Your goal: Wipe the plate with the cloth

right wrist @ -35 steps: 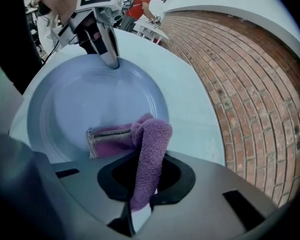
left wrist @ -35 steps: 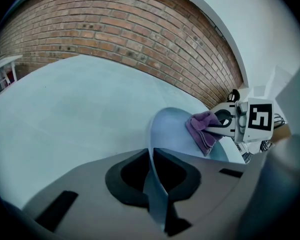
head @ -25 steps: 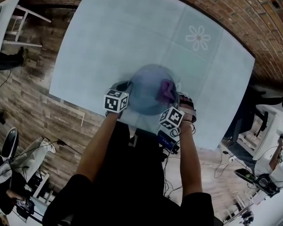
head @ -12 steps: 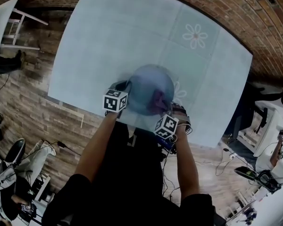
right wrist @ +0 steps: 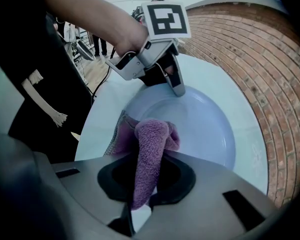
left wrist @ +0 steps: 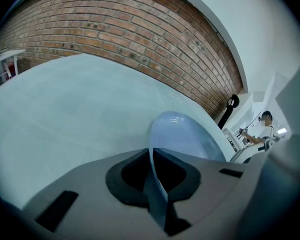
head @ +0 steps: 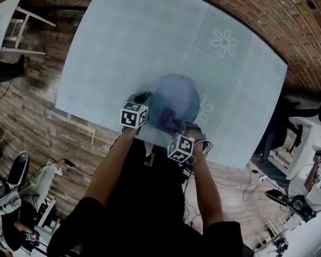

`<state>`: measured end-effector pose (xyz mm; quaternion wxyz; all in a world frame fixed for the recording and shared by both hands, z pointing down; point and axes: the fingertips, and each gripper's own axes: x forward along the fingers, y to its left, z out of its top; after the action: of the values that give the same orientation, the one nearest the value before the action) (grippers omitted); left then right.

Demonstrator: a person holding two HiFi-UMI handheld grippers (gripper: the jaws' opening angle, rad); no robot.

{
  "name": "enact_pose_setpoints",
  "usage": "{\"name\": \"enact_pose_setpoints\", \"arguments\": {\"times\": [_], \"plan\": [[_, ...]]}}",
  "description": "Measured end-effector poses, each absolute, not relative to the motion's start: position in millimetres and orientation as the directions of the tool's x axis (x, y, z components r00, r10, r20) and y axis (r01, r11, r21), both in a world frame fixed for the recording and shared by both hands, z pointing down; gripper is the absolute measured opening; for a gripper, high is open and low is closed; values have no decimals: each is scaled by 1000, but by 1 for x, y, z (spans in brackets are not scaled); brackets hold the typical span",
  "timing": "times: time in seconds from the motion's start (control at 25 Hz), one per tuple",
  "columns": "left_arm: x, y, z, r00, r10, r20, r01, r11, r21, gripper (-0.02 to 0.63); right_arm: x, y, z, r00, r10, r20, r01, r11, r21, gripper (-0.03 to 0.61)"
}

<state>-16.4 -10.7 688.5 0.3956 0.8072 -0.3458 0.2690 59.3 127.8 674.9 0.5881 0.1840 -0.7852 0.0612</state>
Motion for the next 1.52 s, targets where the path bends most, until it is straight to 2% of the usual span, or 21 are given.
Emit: {"name": "enact_pose_setpoints", "arguments": {"times": [0.56,1.04,1.52], "plan": [[-15,-12,688,620,-339,708,-768,-448,458,51,14,115,678,-328,-222,918,-327,939,110,57],[-14,-12,688,624,-333,707,-765,-444,466,51,18,69,682,-342,-286,895,-408,903,133,58],[-14,-13,687,622,-338,706,-769,-435,469,51,34,12,681,-321,-349,881,-401,892,207,58]]}}
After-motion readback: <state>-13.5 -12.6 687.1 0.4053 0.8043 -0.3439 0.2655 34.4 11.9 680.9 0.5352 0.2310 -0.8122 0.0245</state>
